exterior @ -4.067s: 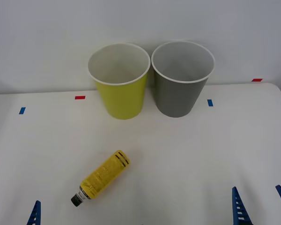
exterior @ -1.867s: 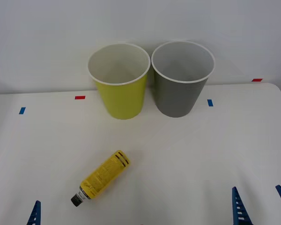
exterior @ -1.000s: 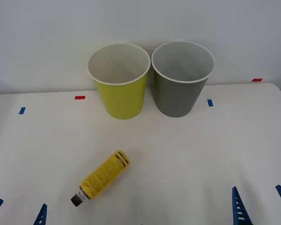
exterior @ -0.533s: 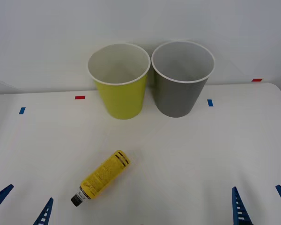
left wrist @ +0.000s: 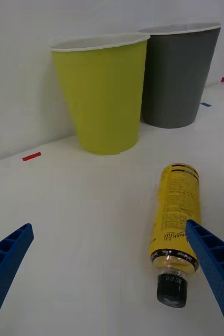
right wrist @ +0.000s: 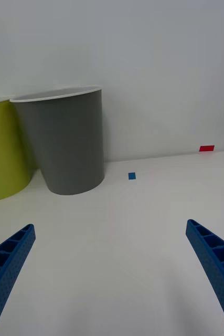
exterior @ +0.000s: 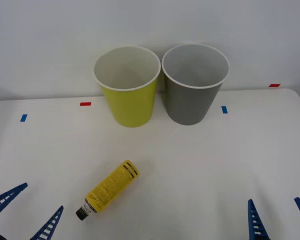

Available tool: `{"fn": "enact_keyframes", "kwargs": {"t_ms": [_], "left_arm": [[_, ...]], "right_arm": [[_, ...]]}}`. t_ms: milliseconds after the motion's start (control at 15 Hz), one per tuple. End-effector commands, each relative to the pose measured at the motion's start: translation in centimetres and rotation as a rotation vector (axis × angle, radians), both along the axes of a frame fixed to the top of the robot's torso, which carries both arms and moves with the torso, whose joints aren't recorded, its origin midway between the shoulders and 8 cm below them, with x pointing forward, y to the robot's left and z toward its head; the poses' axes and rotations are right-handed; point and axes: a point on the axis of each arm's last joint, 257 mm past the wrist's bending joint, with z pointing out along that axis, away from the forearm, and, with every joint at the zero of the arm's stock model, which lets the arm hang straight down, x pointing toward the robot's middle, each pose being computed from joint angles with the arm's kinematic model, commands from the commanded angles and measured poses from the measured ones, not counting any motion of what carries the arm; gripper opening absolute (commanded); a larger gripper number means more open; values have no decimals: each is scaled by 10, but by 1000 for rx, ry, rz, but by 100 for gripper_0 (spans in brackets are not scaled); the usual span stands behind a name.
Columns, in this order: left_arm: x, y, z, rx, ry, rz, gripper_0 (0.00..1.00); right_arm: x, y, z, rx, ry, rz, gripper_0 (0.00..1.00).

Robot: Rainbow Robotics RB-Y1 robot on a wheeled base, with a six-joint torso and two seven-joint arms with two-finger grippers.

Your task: Put cans in the gray bin and PET bottles in the light green bin.

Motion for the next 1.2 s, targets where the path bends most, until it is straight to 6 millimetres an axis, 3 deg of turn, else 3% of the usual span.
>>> {"fn": "enact_keyframes", "kwargs": {"t_ms": [67,467,1000,1200], "left_arm": [[14,-4,-4,74,24,-48,100],[38,-10,-3,203,70,-133,100],[49,-32,-1,346,164,-163,100],[65,-38,10,417,180,-154,100]], "right_arm": [[0,0,0,0,0,0,100],[0,0,0,0,0,0,100],[0,0,0,0,0,0,100],[0,0,0,0,0,0,100]]}}
